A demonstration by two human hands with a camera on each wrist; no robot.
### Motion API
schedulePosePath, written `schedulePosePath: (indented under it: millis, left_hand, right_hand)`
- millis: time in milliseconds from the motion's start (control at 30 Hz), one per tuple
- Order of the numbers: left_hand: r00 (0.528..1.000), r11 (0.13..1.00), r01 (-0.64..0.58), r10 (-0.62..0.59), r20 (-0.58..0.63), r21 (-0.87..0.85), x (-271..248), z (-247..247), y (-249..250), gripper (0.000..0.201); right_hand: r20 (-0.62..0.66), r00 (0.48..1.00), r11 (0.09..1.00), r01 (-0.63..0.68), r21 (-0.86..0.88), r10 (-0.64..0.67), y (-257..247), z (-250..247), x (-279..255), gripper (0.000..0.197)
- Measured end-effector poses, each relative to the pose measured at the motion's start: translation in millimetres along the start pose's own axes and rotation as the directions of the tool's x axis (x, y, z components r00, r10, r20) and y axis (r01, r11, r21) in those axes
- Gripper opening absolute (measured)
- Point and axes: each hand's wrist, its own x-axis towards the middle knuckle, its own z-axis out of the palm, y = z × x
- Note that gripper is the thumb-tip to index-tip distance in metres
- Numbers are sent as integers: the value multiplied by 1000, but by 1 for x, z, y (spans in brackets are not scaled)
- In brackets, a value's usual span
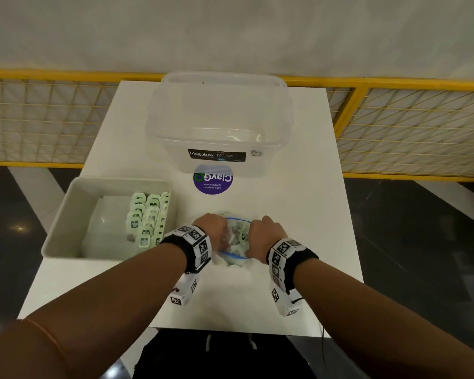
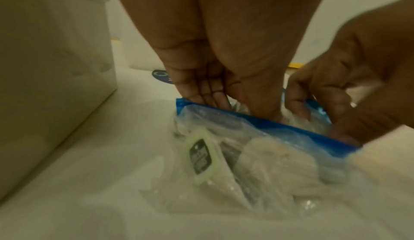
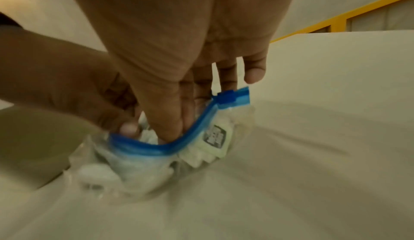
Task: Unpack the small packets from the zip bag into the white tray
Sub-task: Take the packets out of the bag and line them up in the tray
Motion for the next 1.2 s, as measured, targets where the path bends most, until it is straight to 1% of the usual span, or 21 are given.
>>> schedulePosePath:
  millis: [67,133,200,267,300,400,500,567,633,700,733,800,867,933,967,1033,1100,1200]
  left_hand:
    - [999,998,9,-12,-51,-57,1,1,-5,36]
    - [997,999,22,-26,-78,-49,2,3,-3,43]
    - [993,999,45,-48,-112,-26,0,3,2,33]
    - [983,997,48,-58,-175,-61,-1,1,4,26]
    - [980,993,44,-64,-189,-108,-2,-1,3,23]
    - [968,968,0,-64,-244,-253,-2,-9,-6,29]
    - [955,943,-67,-35,-296,-327,-1,-13,-13,21]
    - [953,928,-109,-4,-302,-356,-3,-14,-14,20]
    - [950,906,-143,13,-311,-399,-4,-16,-13,23]
    - [950,894,-147,8,-313,-424,-5,-18,-10,23]
    - [950,903,-137,2,-313,-407,-5,-18,-9,20]
    - [953,944,-72,-30,-302,-322,-4,-19,-8,12]
    - [962,979,26,-79,-261,-201,-3,-20,-10,16]
    - [976,991,99,-114,-187,-86,-1,-20,-13,17]
    - [982,992,119,-124,-143,-42,-1,-19,-13,17]
    - [990,993,120,-117,-80,21,-2,-16,-11,19]
    - [994,994,104,-103,-38,41,-1,-11,-11,19]
    - [998,995,67,-65,-15,79,-1,-4,-13,17]
  right_hand:
    - [-19,999,999,44,-21,-44,1,4,2,49]
    - [-24,997,998,67,3,-67,4,6,5,48]
    - [-46,997,993,64,95,-60,6,7,4,50]
    - [-87,995,983,56,174,-41,9,8,3,51]
    - [-93,995,975,48,215,-28,10,9,3,51]
    - [-53,999,947,18,321,-1,13,11,6,48]
    - [-65,998,908,23,419,4,16,3,5,40]
    - [-124,992,865,63,497,-1,18,-5,3,34]
    - [-208,978,815,121,567,-1,18,-12,2,23]
    - [-280,960,776,163,610,19,17,-20,1,17]
    - [-304,952,766,173,619,32,17,-21,1,17]
    - [-331,942,759,172,627,59,17,-24,0,19]
    - [-338,937,745,164,647,87,17,-25,0,17]
    - [-315,946,730,158,665,81,17,-26,-1,14]
    - [-291,955,727,160,667,56,16,-26,-3,17]
    - [-232,972,740,169,651,-18,12,-26,-5,26]
    - [-183,981,778,167,605,-68,7,-24,-5,25]
    - [-147,987,776,145,614,-67,5,-19,-4,26]
